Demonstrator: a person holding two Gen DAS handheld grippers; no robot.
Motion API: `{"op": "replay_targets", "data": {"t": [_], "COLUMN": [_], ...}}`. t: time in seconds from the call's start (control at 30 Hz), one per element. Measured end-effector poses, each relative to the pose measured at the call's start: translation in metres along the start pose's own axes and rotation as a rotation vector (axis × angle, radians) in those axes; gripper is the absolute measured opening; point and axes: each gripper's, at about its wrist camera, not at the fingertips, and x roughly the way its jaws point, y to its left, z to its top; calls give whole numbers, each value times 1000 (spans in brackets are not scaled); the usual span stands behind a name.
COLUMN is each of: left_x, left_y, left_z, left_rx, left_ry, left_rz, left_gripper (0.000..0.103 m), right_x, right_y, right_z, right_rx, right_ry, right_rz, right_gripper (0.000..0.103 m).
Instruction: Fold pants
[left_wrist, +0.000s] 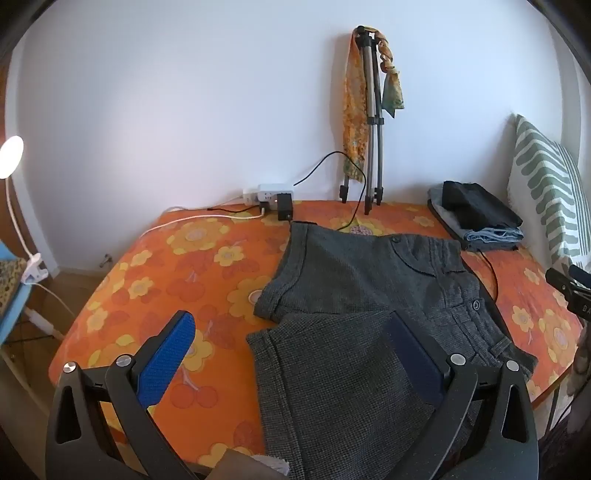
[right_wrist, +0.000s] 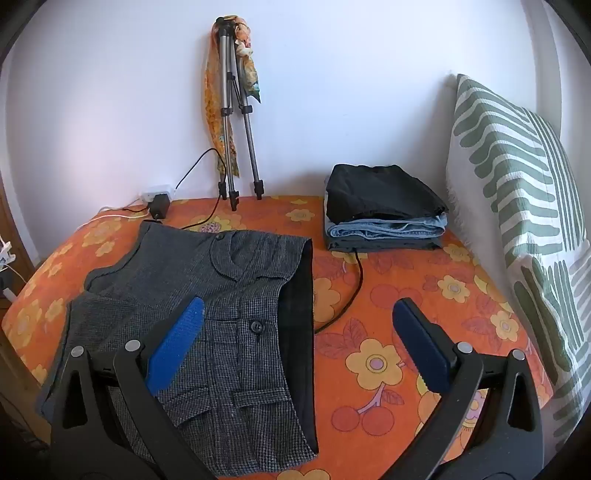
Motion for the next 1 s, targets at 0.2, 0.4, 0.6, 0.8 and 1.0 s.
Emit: {"op": "replay_targets", "data": {"t": [0.2, 0.4, 0.6, 0.8, 1.0], "left_x": [-1, 0, -2, 0, -1], "left_y": [0, 1, 1, -2, -6], "left_z": [1, 0, -2, -2, -3], "left_rx": [6, 3, 3, 5, 6], "left_ry": [-7, -2, -4, -9, -9], "left_rz": [6, 5, 6, 9, 9], "left_gripper": [103, 103, 103, 103, 103], "right_x": [0, -4, -1, -2, -1], "right_y": [0, -2, 3, 4, 5], "right_z": [0, 0, 0, -1, 0], "right_rx": [-7, -11, -13, -14, -17], "right_ry": [-2, -5, -5, -5, -8], "right_rz": [-4, -4, -5, -3, -2], "right_gripper": [103, 103, 103, 103, 103]}}
